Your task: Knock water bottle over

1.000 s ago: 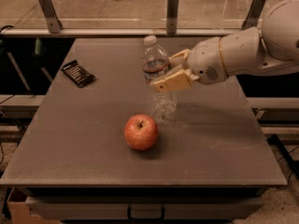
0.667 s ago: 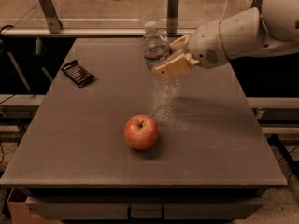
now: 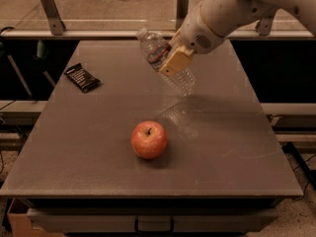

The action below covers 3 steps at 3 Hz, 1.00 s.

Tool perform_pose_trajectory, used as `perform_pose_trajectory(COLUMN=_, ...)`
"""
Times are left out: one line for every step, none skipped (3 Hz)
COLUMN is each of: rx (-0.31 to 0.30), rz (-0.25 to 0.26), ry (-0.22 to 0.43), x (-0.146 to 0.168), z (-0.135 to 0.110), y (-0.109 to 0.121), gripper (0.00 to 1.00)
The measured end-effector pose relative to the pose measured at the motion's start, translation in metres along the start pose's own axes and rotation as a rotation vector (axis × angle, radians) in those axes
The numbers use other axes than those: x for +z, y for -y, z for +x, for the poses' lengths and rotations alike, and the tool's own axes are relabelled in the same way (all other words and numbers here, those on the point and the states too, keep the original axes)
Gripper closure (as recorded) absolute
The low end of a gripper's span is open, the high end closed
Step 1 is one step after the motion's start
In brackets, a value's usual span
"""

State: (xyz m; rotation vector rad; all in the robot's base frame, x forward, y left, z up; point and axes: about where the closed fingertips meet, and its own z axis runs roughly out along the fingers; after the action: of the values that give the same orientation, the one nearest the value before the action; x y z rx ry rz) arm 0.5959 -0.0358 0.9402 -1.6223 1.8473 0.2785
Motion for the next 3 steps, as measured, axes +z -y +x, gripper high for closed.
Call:
perform_pose_trajectory(rx=-0.113, rz=-0.027, ry=-0.254, x=0.031, z=0.012, y=-0.006, gripper=0.98)
perform_pose_trajectory(rx=-0.193, rz=-0.037, ry=-0.432, x=0.048, z=0.037, y=-0.009, gripper=0.77)
perform_pose_trajectory(rx=-0.247, rz=-0.065, ry=-0.541, x=0.062, z=0.055, y=-0.019, gripper=0.52)
